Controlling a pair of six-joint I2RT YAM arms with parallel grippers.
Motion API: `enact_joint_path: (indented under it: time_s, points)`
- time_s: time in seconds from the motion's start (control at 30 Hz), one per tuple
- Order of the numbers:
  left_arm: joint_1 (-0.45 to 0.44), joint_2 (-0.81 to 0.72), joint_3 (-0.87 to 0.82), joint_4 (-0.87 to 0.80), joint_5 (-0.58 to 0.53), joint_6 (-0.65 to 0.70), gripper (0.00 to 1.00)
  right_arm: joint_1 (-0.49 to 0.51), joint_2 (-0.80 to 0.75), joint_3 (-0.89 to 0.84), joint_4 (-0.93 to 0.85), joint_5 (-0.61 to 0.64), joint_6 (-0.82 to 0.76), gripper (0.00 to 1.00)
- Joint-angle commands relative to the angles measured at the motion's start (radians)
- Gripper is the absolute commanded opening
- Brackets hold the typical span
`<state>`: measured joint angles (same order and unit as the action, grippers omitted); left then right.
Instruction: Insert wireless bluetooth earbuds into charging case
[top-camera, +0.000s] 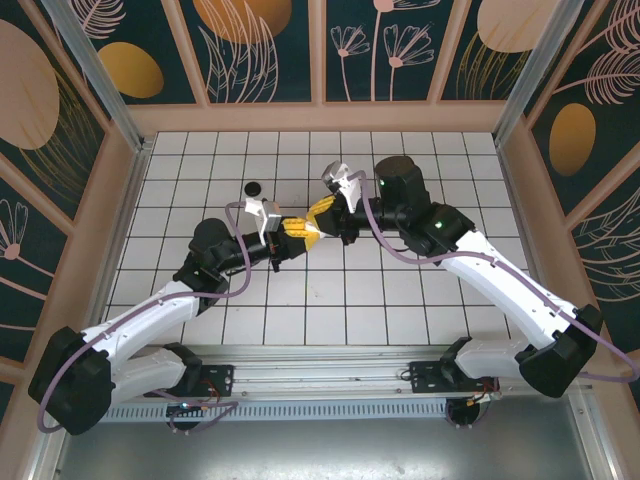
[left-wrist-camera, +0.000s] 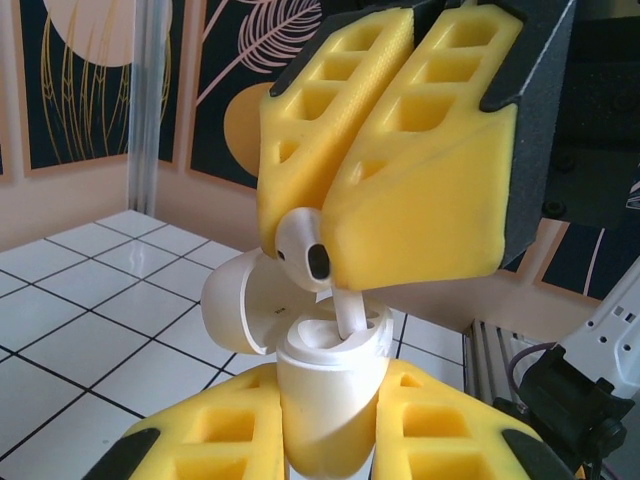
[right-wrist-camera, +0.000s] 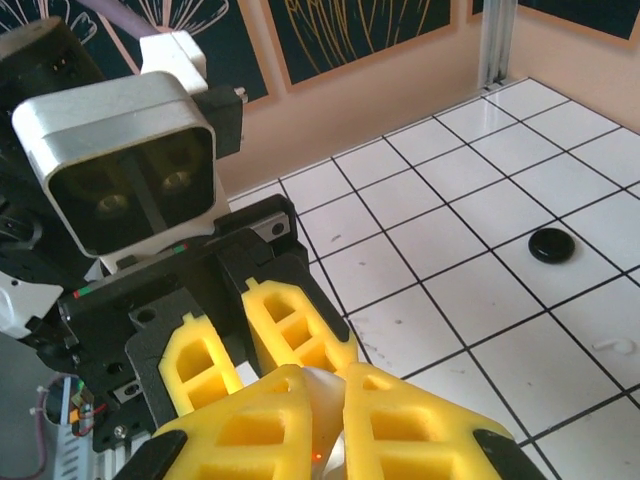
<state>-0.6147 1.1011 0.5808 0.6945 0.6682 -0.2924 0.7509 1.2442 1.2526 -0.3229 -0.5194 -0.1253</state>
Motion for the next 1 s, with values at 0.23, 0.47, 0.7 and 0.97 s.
enact_joint_path:
  time_s: [0.23, 0.47, 0.7, 0.97]
  points:
    - [-0.009, -0.023, -0.014, 0.244, 0.019, 0.024, 0.0, 0.019, -0.128, -0.215, 0.247, 0.074, 0.093, 0.11]
    - [-0.01, -0.02, -0.051, 0.317, 0.008, 0.037, 0.0, 0.022, -0.176, -0.267, 0.368, 0.107, 0.128, 0.11]
    - [-0.011, -0.036, -0.071, 0.319, 0.005, 0.089, 0.0, 0.024, -0.183, -0.269, 0.406, 0.095, 0.139, 0.11]
    - [-0.011, -0.052, -0.068, 0.291, 0.006, 0.12, 0.0, 0.058, -0.152, -0.238, 0.342, 0.097, 0.079, 0.11]
